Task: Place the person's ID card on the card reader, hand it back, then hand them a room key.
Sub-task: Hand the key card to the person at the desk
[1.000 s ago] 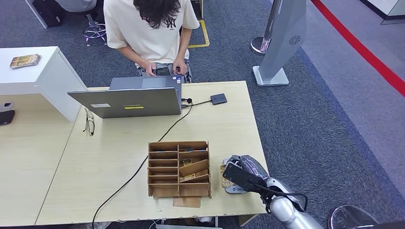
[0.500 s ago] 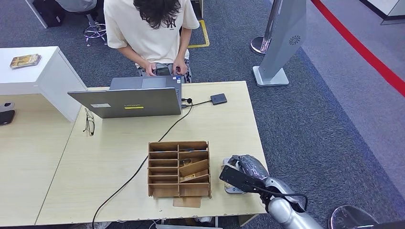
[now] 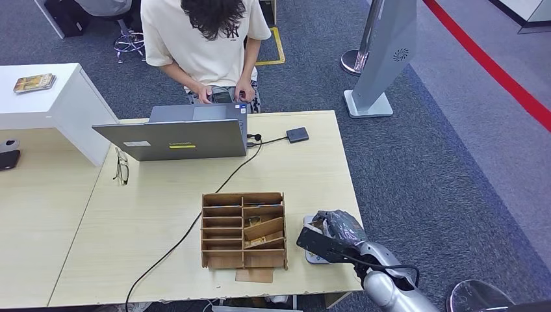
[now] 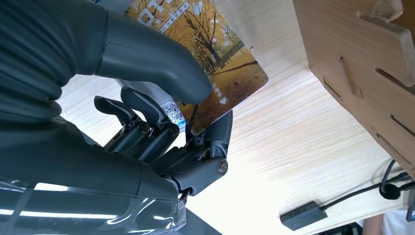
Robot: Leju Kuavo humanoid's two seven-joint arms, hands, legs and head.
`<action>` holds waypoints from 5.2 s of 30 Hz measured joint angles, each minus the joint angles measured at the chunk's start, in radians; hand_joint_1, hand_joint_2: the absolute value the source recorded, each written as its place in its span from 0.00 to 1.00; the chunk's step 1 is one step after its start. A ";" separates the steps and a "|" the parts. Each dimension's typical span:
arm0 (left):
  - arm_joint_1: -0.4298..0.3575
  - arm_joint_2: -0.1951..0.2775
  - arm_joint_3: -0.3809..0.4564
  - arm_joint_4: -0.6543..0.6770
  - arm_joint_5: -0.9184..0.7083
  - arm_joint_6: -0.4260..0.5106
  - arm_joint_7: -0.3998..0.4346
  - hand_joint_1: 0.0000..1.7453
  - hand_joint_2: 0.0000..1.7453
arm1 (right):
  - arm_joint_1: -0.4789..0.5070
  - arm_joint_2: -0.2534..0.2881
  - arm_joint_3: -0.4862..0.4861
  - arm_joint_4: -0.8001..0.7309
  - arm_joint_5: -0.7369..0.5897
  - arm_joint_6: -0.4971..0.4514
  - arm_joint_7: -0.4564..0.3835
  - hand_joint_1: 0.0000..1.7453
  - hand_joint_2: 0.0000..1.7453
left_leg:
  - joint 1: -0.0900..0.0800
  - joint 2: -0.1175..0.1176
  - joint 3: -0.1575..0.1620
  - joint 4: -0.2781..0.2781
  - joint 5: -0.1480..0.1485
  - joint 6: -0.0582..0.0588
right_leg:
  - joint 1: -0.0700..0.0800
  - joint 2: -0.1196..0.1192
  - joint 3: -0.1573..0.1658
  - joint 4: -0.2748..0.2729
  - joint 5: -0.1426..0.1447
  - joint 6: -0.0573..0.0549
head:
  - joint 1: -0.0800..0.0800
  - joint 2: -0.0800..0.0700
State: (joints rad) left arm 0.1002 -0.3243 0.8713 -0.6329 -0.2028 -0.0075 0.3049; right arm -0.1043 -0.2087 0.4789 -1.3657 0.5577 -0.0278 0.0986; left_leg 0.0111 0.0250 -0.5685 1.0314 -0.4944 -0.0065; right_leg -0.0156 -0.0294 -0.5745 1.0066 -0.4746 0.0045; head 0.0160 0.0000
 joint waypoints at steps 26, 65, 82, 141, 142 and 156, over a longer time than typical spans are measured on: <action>0.057 -0.004 -0.079 -0.038 0.045 0.014 0.019 0.00 0.00 | 0.000 0.000 0.002 0.002 0.024 -0.002 0.006 1.00 1.00 | 0.000 0.000 0.001 0.000 0.000 0.000 | 0.000 0.000 0.000 0.000 0.000 0.000 | 0.000 0.000; 0.057 -0.004 -0.106 -0.053 0.072 0.035 0.036 0.00 0.00 | -0.011 0.000 0.002 0.014 0.039 0.003 0.004 1.00 1.00 | 0.000 0.000 0.000 0.000 0.000 0.000 | 0.000 0.000 0.000 0.000 0.000 0.000 | 0.000 0.000; 0.066 -0.003 -0.133 -0.067 0.102 0.047 0.043 0.00 0.00 | -0.012 0.002 0.002 0.017 0.039 0.005 0.004 1.00 1.00 | 0.000 0.000 0.000 0.000 0.000 0.000 | 0.000 0.000 0.000 0.000 0.000 0.000 | 0.000 0.000; 0.072 -0.003 -0.164 -0.072 0.165 0.062 0.058 0.00 0.00 | -0.159 0.033 0.055 0.166 0.007 0.038 -0.040 1.00 1.00 | 0.000 0.000 0.001 0.000 0.001 0.000 | 0.000 0.000 0.001 0.000 0.000 0.000 | 0.000 0.000; 0.072 -0.003 -0.164 -0.072 0.165 0.062 0.057 0.00 0.00 | -0.160 0.034 0.056 0.167 0.006 0.038 -0.040 1.00 1.00 | 0.000 0.000 0.001 0.000 0.001 0.000 | 0.000 0.000 0.001 0.000 0.000 0.000 | 0.000 0.000; 0.072 -0.003 -0.164 -0.072 0.171 0.064 0.051 0.00 0.00 | -0.169 0.037 0.063 0.179 0.006 0.039 -0.042 1.00 1.00 | 0.000 0.000 0.001 0.000 0.001 0.000 | 0.000 0.000 0.001 0.000 0.000 0.000 | 0.000 0.000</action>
State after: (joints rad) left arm 0.1720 -0.3270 0.7070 -0.7050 -0.0319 0.0563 0.3560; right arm -0.2735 -0.1717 0.5415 -1.1870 0.5639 0.0107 0.0563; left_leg 0.0111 0.0249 -0.5677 1.0314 -0.4937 -0.0065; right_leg -0.0156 -0.0296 -0.5736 1.0068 -0.4744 0.0044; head 0.0160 0.0000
